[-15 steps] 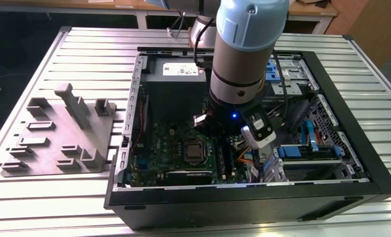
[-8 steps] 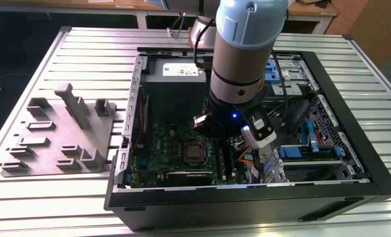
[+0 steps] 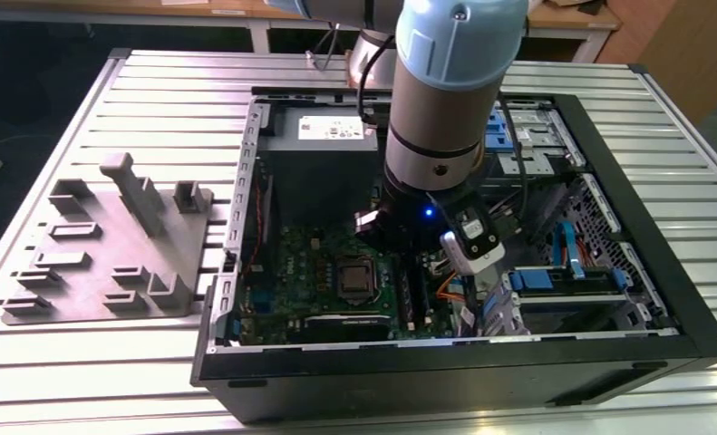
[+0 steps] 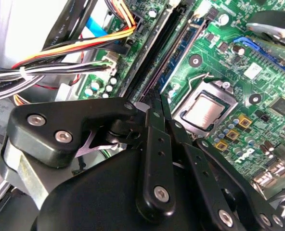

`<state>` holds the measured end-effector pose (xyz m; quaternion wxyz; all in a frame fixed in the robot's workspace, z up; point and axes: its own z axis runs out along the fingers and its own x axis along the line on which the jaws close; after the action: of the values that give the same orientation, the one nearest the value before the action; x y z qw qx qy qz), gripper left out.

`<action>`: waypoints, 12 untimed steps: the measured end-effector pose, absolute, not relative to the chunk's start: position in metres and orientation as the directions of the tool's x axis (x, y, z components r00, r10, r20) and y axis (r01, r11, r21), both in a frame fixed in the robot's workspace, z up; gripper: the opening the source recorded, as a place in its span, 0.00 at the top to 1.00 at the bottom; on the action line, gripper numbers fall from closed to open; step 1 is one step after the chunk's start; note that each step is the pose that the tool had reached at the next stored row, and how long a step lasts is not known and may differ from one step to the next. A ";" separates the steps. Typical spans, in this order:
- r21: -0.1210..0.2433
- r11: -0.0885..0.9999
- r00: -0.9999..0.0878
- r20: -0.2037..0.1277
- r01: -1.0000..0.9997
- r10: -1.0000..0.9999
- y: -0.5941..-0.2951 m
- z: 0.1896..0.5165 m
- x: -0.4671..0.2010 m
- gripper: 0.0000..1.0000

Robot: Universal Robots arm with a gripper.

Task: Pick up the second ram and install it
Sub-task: 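Insert the second ram into the second slot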

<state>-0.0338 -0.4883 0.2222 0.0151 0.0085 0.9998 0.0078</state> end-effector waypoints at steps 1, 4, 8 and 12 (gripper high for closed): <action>0.016 1.000 -0.999 -0.030 0.017 0.017 -0.488 0.222 -0.034 0.88; 0.016 1.000 -0.999 -0.030 0.017 0.017 -0.488 0.222 -0.034 0.88; 0.016 1.000 -0.999 -0.030 0.017 0.017 -0.488 0.225 -0.034 0.88; 0.016 1.000 -0.999 -0.030 0.018 0.018 -0.488 0.226 -0.034 0.88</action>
<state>-0.0338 -0.4883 0.2262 0.0152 0.0089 0.9998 0.0079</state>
